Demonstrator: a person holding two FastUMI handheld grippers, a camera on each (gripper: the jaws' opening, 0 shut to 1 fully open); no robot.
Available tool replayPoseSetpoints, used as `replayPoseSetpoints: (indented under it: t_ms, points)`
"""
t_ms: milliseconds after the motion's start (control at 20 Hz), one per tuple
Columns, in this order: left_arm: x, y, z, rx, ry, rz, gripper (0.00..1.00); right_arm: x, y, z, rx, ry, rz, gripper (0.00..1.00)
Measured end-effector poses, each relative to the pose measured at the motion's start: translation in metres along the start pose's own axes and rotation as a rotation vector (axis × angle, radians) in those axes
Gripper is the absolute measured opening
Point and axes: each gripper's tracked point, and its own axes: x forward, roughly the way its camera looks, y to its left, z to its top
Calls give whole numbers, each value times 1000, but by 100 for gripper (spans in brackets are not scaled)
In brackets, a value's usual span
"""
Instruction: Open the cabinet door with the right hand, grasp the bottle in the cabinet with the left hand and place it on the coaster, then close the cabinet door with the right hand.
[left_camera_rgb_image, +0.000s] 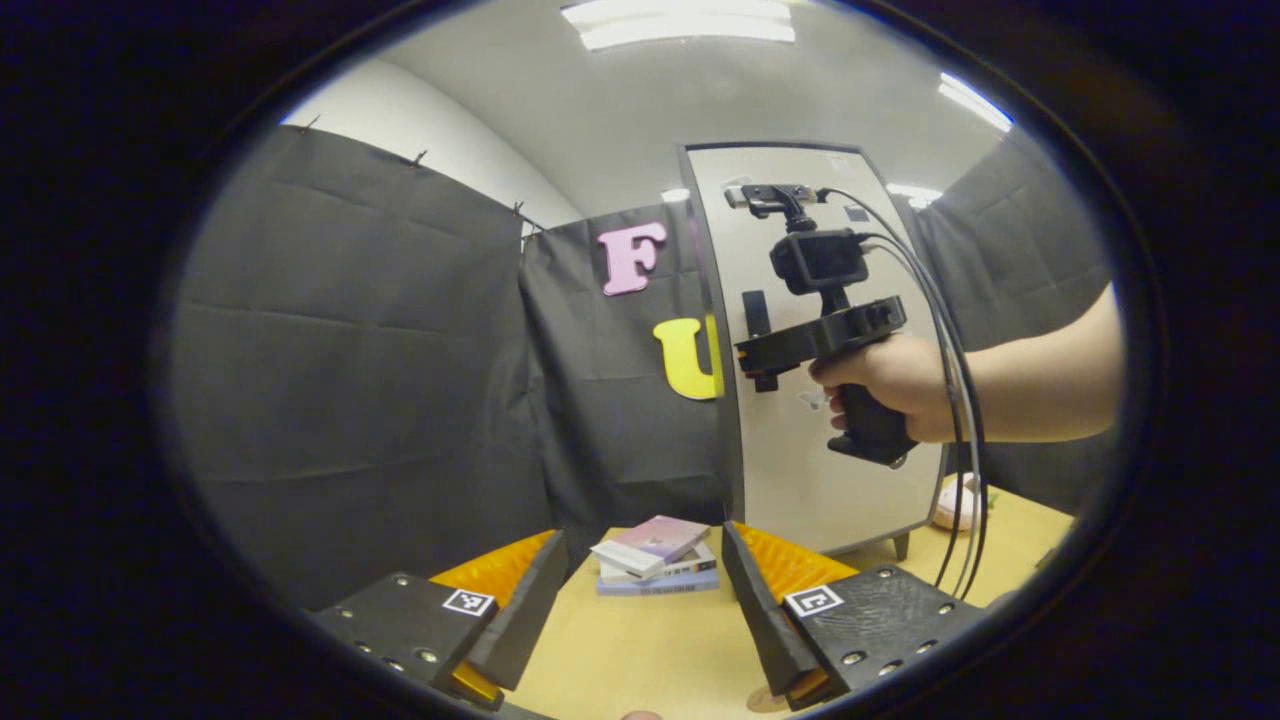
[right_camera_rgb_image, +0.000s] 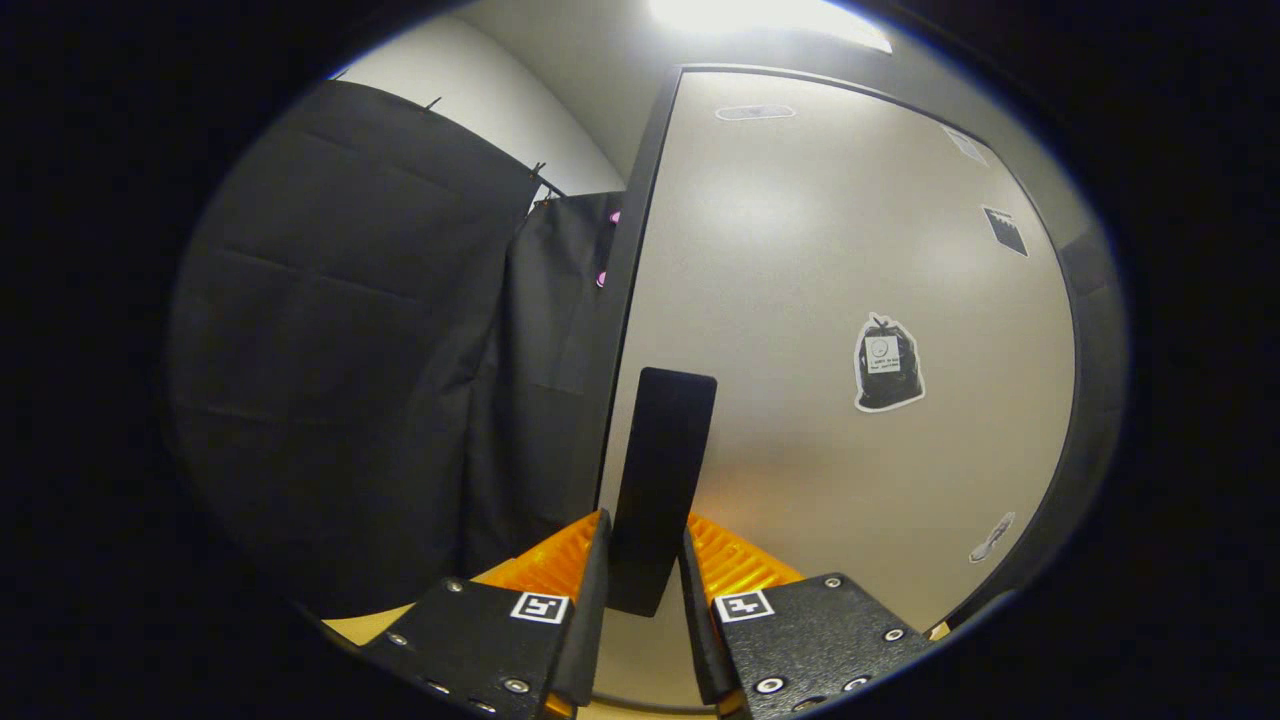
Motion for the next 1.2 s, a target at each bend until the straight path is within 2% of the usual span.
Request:
replayPoseSetpoints:
  t_ms: [50,200,450,750,950,1200]
  points:
    - [-1,5,-1,-19,-1,11,89,1,0,0,19,9,13,39]
    - [5,15,-7,-57,10,28,89,1,1,-3,118,60,70,30]
    - [14,24,-8,-67,7,41,89,-3,3,-4,109,73,123,17]
    - [47,26,-7,-43,3,19,89,-38,9,4,104,69,237,17]
    - [73,8,-6,-9,35,-11,89,-74,5,10,122,74,309,17]
    - [56,-14,-3,8,32,16,89,-113,-8,15,150,66,399,17]
